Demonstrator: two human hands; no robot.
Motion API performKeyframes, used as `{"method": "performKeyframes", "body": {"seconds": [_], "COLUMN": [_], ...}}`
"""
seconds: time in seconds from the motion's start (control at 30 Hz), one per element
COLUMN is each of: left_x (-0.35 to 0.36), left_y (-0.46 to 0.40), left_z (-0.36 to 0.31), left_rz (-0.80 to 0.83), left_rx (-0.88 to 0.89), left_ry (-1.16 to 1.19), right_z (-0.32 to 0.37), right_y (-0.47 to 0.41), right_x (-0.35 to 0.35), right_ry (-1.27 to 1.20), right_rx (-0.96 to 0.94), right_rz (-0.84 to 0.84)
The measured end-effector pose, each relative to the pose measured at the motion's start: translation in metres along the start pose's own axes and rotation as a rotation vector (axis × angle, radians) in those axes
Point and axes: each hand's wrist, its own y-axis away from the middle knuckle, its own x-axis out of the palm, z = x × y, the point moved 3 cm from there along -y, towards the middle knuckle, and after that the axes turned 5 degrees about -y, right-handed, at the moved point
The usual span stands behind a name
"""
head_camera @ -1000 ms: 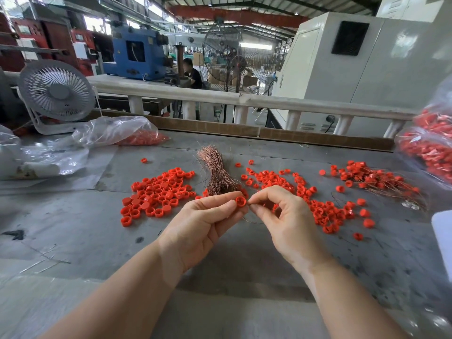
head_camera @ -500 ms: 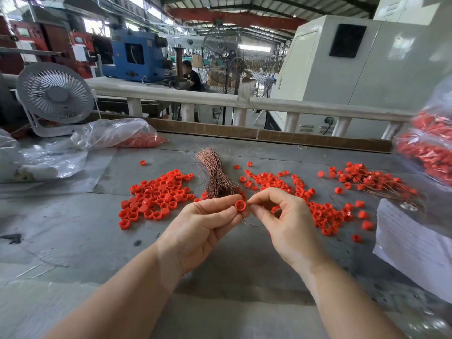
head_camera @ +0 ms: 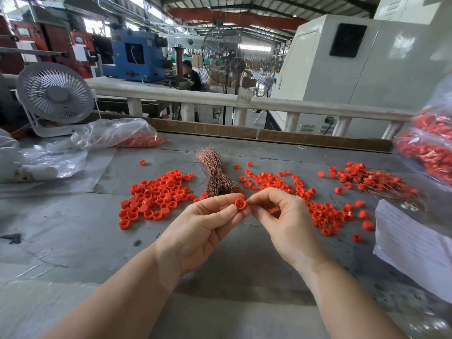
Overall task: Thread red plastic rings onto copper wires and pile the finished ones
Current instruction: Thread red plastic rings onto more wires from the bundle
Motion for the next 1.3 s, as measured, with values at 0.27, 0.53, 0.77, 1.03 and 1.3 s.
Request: {"method": "performKeyframes", "body": {"seconds": [0.27, 0.53, 0.77, 1.03, 1.3], "left_x": [-0.0029, -0.0029, -0.0030, -0.0042, -0.0047], "left_y": [-0.0019, -0.0028, -0.0028, -0.0030, -0.0040], "left_z": [0.0017, -0.0002, -0.0020, -0.0021, 0.0006], "left_rz": [0.011, 0.021, 0.015, 0.026, 0.017], "left_rx": [0.013, 0.028, 0.021, -0.002, -0.015], "left_ry": [-0.014, 0.031, 0.093, 0.125, 0.080], "right_z": [0.0005, 0.0012, 0.0025, 0.0026, 0.0006], "right_y": [0.0016, 0.0010, 0.0012, 0.0032, 0.0040], "right_x": [0.0005, 0.0012, 0.0028, 0.0073, 0.0073], "right_ry": [0.059, 0.082, 0.179, 0.267, 0.314], "right_rx": [-0.018, -0.043, -0.141, -0.188, -0.192], "right_rz": [-0.021, -0.017, -0.034, 0.024, 0.056]}}
